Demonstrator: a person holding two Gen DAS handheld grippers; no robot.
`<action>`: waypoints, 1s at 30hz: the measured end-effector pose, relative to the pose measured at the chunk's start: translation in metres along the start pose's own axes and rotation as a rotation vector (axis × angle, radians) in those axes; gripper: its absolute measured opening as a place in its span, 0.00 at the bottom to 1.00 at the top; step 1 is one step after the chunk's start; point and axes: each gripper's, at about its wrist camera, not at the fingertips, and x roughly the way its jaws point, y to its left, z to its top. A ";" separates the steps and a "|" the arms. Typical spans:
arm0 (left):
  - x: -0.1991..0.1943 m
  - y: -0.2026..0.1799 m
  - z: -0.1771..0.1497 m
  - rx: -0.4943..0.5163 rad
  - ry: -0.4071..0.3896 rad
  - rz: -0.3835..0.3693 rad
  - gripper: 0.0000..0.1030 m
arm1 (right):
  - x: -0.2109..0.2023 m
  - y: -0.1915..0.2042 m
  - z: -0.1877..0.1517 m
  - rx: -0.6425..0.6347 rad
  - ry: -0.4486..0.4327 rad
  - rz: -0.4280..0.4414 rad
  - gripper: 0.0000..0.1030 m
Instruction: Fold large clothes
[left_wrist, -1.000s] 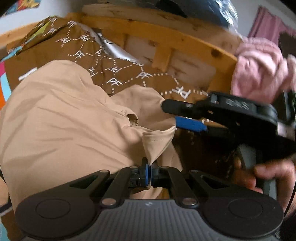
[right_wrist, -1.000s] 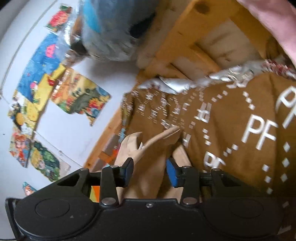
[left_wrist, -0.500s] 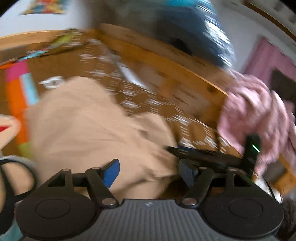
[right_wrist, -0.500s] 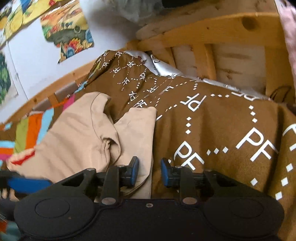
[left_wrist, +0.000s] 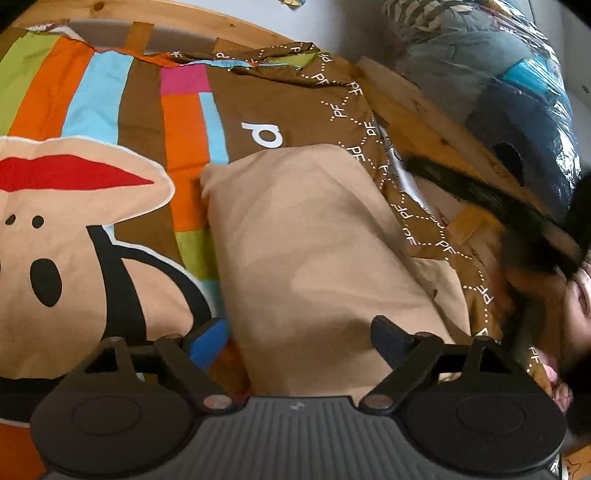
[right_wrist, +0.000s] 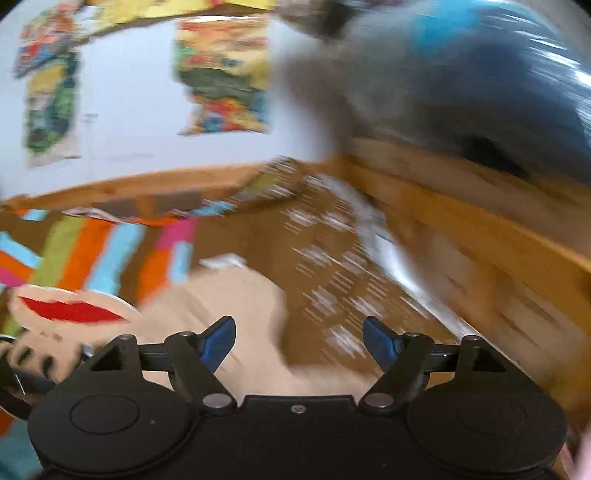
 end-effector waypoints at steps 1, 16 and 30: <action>0.002 0.004 -0.001 -0.012 0.008 -0.006 0.87 | 0.021 0.008 0.009 -0.048 -0.005 0.044 0.75; -0.002 0.040 -0.012 -0.086 0.117 0.075 0.85 | 0.138 0.077 -0.060 -0.120 0.087 0.118 0.59; -0.035 0.033 -0.010 -0.138 -0.036 0.109 0.97 | 0.037 0.060 -0.059 -0.096 0.015 0.109 0.85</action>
